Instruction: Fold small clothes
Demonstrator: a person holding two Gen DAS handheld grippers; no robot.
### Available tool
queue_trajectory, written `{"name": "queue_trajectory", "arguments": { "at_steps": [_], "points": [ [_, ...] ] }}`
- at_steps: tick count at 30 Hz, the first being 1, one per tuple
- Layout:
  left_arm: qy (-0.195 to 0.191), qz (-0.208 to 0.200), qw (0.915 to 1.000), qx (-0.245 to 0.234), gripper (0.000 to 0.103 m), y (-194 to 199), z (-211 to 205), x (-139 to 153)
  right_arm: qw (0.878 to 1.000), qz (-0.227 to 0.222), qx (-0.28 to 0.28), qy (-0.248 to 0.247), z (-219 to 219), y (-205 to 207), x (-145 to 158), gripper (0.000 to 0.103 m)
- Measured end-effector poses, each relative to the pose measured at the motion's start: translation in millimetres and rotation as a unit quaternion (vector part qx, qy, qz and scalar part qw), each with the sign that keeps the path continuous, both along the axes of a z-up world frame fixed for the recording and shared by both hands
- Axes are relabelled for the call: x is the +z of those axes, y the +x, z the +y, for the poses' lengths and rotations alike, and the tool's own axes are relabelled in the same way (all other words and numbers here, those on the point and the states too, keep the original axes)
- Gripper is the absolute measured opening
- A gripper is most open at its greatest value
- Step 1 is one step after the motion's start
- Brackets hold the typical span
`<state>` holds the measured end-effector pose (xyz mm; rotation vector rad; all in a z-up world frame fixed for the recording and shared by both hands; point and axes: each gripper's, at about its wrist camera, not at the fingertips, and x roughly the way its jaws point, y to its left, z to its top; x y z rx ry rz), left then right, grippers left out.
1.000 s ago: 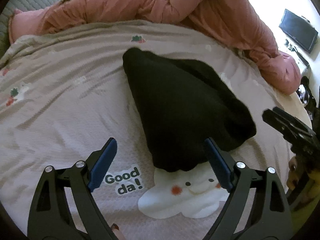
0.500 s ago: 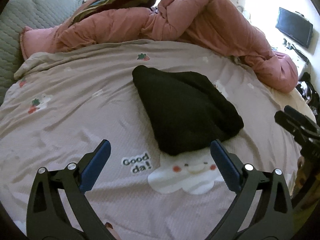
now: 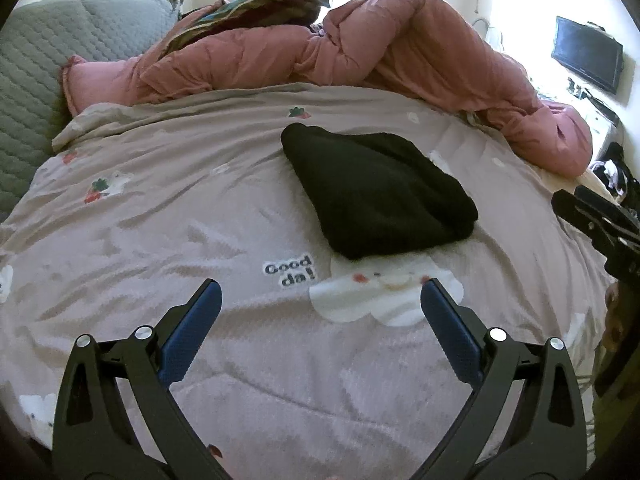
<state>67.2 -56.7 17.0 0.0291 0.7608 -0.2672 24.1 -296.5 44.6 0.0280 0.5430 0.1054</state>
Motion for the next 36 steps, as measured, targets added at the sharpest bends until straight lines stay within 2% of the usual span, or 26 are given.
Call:
{"name": "queue_trajectory", "arguments": {
  "at_steps": [6,15,21,28,36],
  "points": [
    [-0.002,0.015,0.9999,0.004,0.093,-11.5,8.6,-11.0,1.000,0.005,-0.004,0.002,6.5,-15.7,-9.4,0.098],
    [-0.009,0.048,0.9986,0.022,0.093,-11.0,19.3,-30.9,0.999,0.044,-0.026,0.002,19.0,-23.9,-44.0,0.098],
    [-0.005,0.055,0.9982,0.023,0.093,-11.1,19.3,-41.4,0.998,0.051,-0.039,-0.004,21.4,-25.7,-56.6,0.098],
    [0.005,0.043,0.9988,0.022,0.093,-10.3,18.5,-52.2,0.996,0.072,-0.054,-0.009,20.2,-20.5,-80.1,0.098],
    [0.006,0.049,0.9985,0.025,0.093,-8.8,19.5,-53.4,0.996,0.065,-0.054,-0.010,20.1,-21.4,-76.8,0.098]
  ]
}}
